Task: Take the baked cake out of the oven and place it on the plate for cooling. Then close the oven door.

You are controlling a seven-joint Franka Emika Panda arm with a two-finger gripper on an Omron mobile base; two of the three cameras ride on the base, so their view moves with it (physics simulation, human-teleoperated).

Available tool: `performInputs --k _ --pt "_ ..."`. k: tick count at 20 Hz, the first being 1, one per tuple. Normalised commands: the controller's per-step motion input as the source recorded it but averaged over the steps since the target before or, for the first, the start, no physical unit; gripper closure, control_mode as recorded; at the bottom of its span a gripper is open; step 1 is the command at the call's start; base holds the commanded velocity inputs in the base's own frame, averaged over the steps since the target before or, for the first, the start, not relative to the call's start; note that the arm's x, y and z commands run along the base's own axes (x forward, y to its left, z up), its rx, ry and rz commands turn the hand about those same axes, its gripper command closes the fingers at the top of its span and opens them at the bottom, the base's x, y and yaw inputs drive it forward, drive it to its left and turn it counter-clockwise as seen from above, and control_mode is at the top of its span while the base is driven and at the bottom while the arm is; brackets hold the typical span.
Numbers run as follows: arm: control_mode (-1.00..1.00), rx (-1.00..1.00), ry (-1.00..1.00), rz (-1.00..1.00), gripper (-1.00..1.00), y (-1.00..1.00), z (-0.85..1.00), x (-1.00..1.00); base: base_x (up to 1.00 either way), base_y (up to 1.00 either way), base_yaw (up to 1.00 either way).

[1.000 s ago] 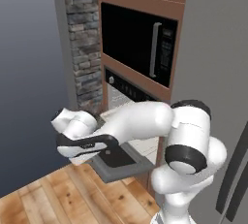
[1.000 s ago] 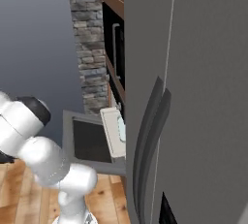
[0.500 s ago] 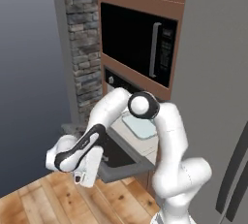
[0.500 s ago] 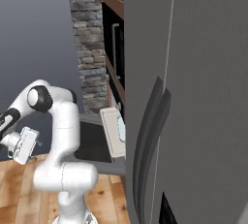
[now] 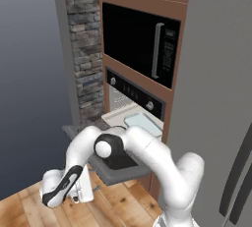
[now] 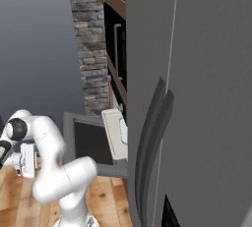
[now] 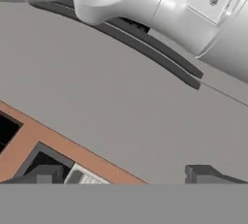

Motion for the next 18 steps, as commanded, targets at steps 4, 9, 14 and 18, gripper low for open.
performInputs --k 4,9,14,18 --pt "-1.0 -0.17 0.02 0.02 -1.0 0.01 -0.91 0.75 0.0 0.0 0.0" --pt "-1.0 -0.05 0.04 0.04 -1.0 0.0 -0.85 0.67 0.0 0.0 0.0" --pt "-1.0 -0.01 0.05 0.01 -1.0 -0.12 -0.68 0.54 0.0 0.0 0.0" --pt "-1.0 -0.01 0.05 0.01 -1.0 -0.23 -0.64 0.6 0.0 0.0 0.0"
